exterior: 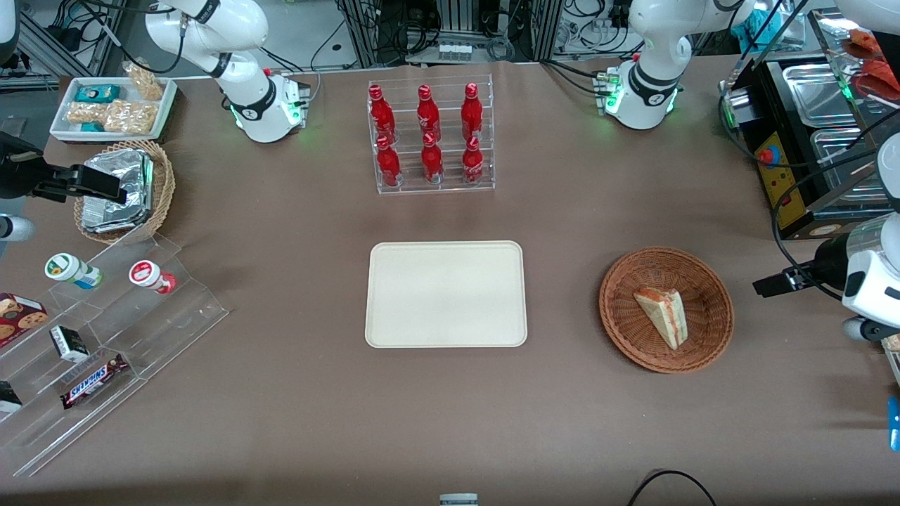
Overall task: Place sandwich from basket to tray
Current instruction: 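Move the left gripper over the sandwich in the wicker basket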
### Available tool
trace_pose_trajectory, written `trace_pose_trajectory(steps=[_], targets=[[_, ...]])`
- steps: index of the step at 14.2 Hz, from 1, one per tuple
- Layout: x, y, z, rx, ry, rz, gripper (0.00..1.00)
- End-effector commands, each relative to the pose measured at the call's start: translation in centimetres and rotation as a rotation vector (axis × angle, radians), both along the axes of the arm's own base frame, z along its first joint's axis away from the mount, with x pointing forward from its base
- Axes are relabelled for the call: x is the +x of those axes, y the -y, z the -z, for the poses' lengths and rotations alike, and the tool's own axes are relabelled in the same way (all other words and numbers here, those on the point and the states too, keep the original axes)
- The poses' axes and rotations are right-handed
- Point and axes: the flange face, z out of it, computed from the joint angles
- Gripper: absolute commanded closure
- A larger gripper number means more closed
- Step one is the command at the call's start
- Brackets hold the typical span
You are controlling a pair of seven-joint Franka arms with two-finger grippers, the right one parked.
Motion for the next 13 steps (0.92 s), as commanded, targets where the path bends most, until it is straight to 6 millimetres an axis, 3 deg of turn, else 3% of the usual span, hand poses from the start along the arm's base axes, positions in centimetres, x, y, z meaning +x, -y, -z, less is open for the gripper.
trace_pose_trajectory(steps=[1, 5, 7, 11, 13], targets=[[0.2, -0.2, 1.5, 0.008, -0.019, -0.027, 0.0], [2.1, 1.0, 5.3, 0.042, -0.01, -0.336, 0.0], [2.7, 1.2, 7.9, 0.042, -0.036, -0.356, 0.0], [4.3, 4.4, 10.4, 0.003, -0.015, -0.601, 0.0], [4.3, 6.6, 12.4, 0.014, -0.039, -0.6, 0.0]])
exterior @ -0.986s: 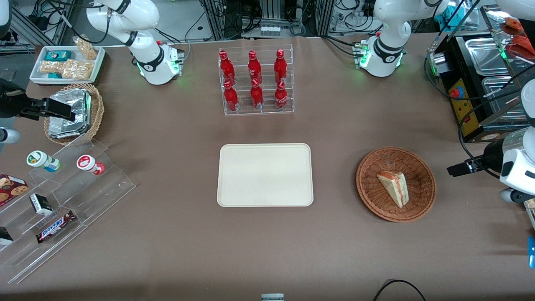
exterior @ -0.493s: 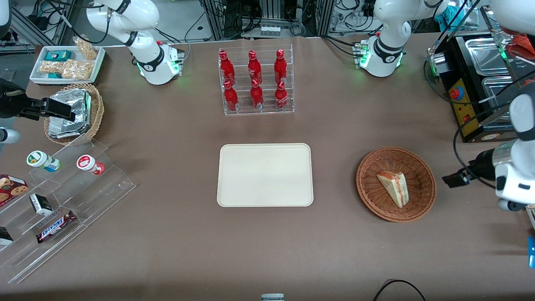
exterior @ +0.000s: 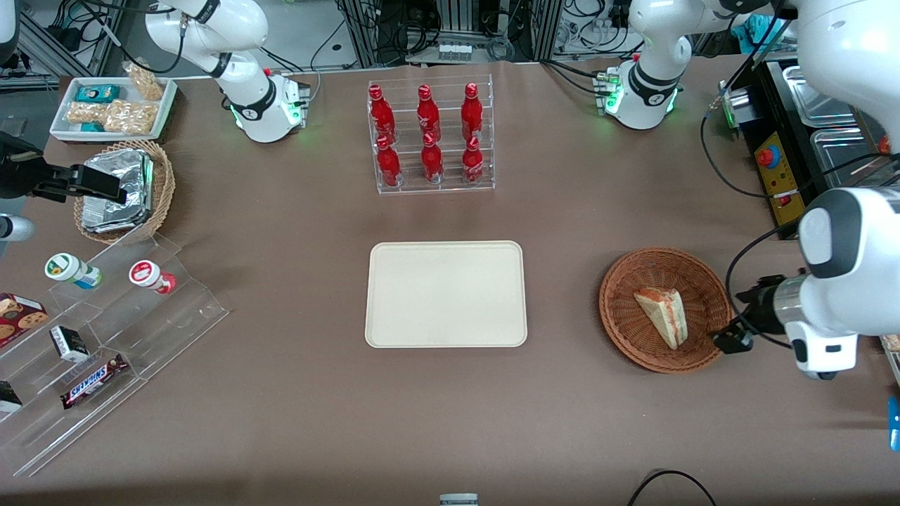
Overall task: Place sandwich from basket to tray
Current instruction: 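Move the left gripper over the sandwich in the wicker basket, then lower the left gripper and grasp the wrapped sandwich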
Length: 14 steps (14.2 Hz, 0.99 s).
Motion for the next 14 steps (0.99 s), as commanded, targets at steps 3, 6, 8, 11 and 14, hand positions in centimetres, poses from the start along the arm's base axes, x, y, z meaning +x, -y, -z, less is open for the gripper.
trace_pose_trajectory(steps=[3, 6, 8, 11, 14], targets=[[-1.2, 3.3, 5.6, 0.02, -0.089, 0.009, 0.0], [-2.4, 3.0, 8.2, 0.101, -0.128, 0.06, 0.0], [-3.5, 3.1, 9.6, 0.088, -0.111, 0.114, 0.0], [-4.2, 3.3, 10.8, 0.074, -0.081, 0.118, 0.0], [-4.2, 3.4, 11.7, 0.071, -0.088, 0.123, 0.0]])
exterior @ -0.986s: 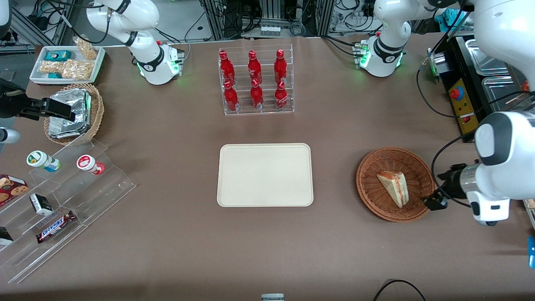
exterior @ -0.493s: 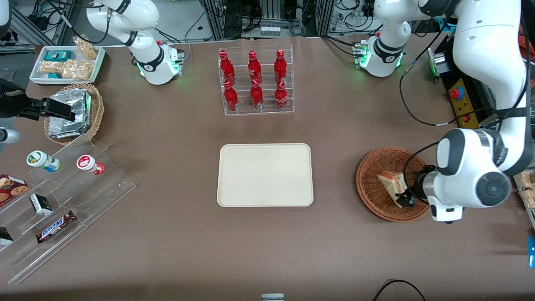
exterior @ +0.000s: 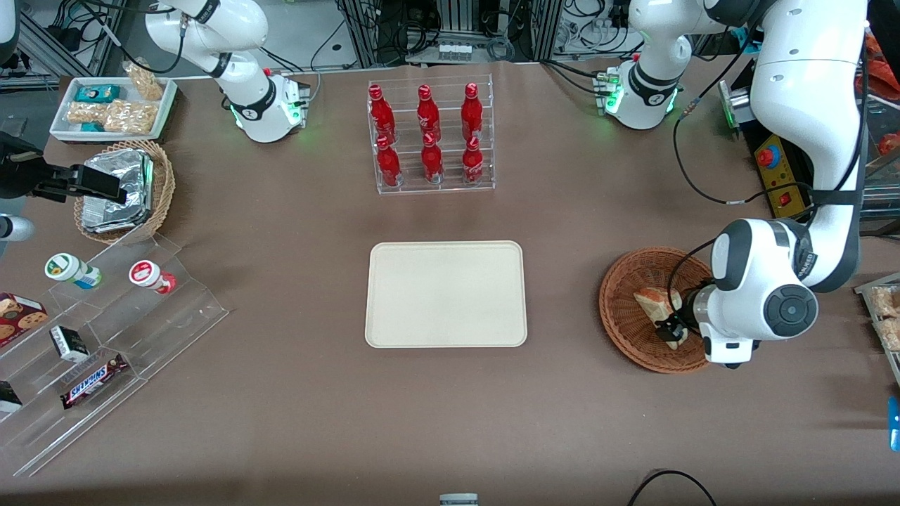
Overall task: Place sandwich from basket to tray
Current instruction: 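Lower the left gripper and grasp the wrapped sandwich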
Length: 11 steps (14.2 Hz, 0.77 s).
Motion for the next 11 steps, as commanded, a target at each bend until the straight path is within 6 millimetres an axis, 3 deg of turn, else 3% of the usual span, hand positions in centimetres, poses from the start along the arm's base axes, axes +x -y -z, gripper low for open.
trace_pose_trajectory(steps=[1, 7, 10, 11], targets=[[-0.9, 0.1, -0.1, 0.004, 0.005, 0.018, 0.0], [-2.7, -0.3, 4.5, -0.033, 0.045, -0.006, 0.0], [-2.8, -0.5, 4.9, -0.033, 0.038, -0.01, 0.0], [-2.8, -0.4, 5.2, -0.037, 0.034, -0.017, 0.08]])
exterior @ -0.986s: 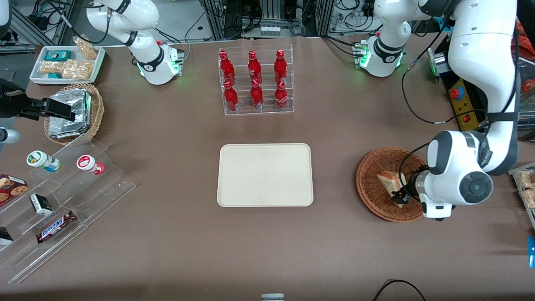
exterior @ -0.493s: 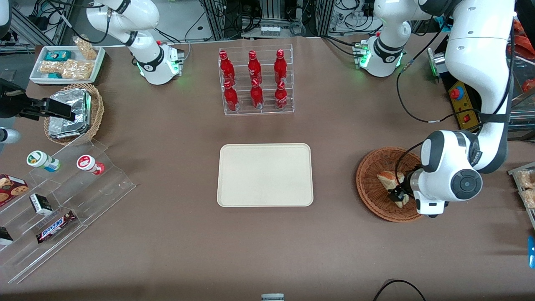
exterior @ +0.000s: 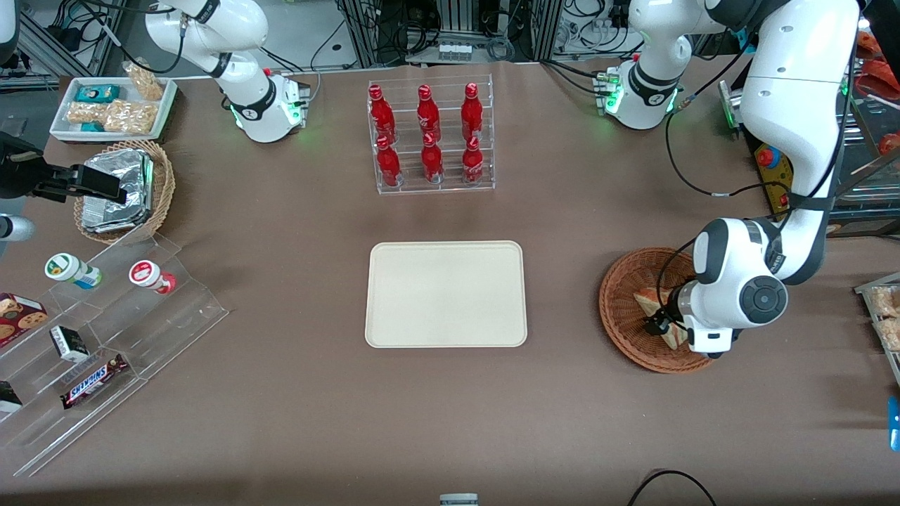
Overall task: Place sandwich from basket to tray
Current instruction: 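Lower the left gripper and grasp the wrapped sandwich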
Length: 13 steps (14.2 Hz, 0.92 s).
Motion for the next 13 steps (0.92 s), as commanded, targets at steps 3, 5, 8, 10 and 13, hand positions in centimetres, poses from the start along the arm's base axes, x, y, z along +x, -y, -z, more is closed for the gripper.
trace_pose_trajectory(steps=[3, 5, 8, 10, 13], targets=[[-0.1, -1.6, -1.6, -0.041, 0.016, -0.049, 0.67], [-0.2, -1.9, -2.5, -0.05, 0.009, -0.014, 0.78], [0.1, -2.1, -6.7, -0.057, 0.058, 0.029, 0.8], [1.1, -0.6, -9.5, -0.063, 0.112, 0.067, 0.81], [0.4, 7.9, -11.1, -0.098, 0.138, 0.19, 0.81]])
